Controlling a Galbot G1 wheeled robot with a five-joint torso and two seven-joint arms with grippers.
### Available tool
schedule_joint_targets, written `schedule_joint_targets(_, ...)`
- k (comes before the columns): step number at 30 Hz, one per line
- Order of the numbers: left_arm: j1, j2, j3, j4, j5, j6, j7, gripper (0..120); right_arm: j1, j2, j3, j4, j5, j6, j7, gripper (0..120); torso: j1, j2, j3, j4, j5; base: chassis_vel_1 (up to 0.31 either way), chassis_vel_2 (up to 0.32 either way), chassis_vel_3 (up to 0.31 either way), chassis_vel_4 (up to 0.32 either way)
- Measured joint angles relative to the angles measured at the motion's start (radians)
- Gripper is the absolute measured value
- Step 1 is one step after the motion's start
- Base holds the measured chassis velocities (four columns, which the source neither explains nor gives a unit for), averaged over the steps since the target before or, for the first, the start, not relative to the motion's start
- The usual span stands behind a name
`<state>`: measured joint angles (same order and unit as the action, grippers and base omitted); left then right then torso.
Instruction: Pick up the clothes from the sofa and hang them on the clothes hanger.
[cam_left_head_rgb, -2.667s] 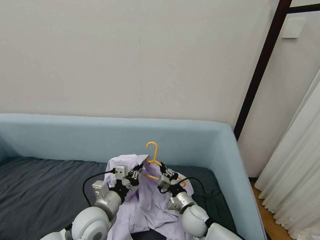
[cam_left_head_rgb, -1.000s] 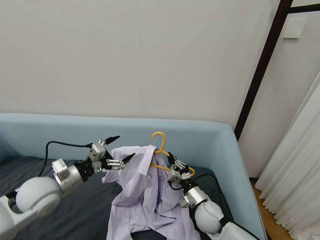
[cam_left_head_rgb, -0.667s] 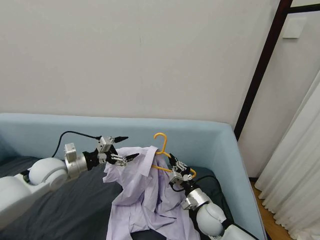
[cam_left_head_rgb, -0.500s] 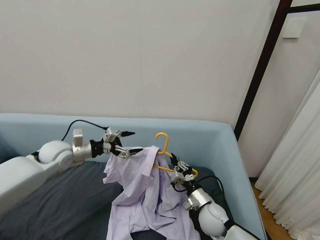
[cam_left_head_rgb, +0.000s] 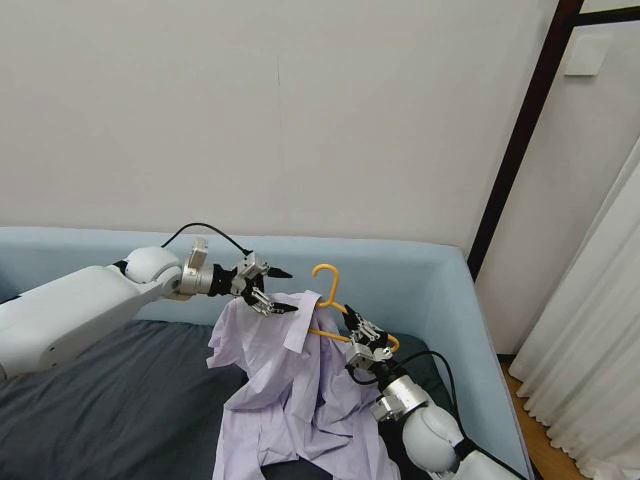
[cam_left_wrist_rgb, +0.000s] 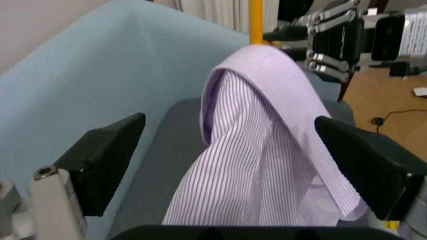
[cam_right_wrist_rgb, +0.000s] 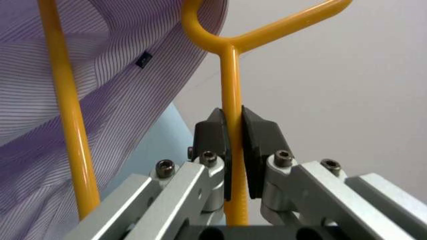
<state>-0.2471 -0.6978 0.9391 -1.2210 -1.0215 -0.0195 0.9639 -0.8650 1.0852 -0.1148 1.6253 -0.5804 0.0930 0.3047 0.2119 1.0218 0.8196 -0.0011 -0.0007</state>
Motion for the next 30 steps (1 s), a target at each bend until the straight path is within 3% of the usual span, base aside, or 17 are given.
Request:
schedule_joint_targets(9,0.005,-0.02,0.007,0.051,0.036,0.003,0.032,90,0.007,-0.01,-0.018,0.002,-0.003,0.006,-0.004,4,0.0,0.0,0.0,0.0001,0.0001,0.0,0.0,0.0,0.0)
schedule_joint_targets(19,0.023,-0.029,0.012,0.07,0.088,-0.016,0.054,52,0.012,-0.023,-0.029,0.003,-0.008,0.017,-0.003,4,0.0,0.0,0.0,-0.0001,0.0002,0.0,0.0,0.0,0.0)
schedule_joint_targets(21,0.024,-0.028,0.012,0.07,0.089,-0.016,0.054,52,0.012,-0.023,-0.029,0.003,-0.008,0.017,-0.003,4,0.0,0.0,0.0,-0.0001,0.0001,0.0,0.0,0.0,0.0)
schedule_joint_targets(24,0.036,-0.021,0.009,0.069,0.092,-0.018,0.054,32,0.019,-0.022,-0.036,-0.003,-0.009,0.02,-0.001,4,0.0,0.0,0.0,0.0,0.0001,0.0,0.0,0.0,0.0)
schedule_joint_targets(26,0.038,-0.02,0.008,0.068,0.092,-0.018,0.054,29,0.023,-0.021,-0.04,-0.005,-0.009,0.021,0.0,4,0.0,0.0,0.0,0.0,0.0,0.0,0.0,0.0,0.0)
schedule_joint_targets(30,0.044,-0.012,0.004,0.061,0.09,-0.018,0.053,10,0.036,-0.02,-0.047,-0.01,-0.009,0.024,0.002,4,0.0,0.0,0.0,0.0,0.0001,0.0,0.0,0.0,0.0)
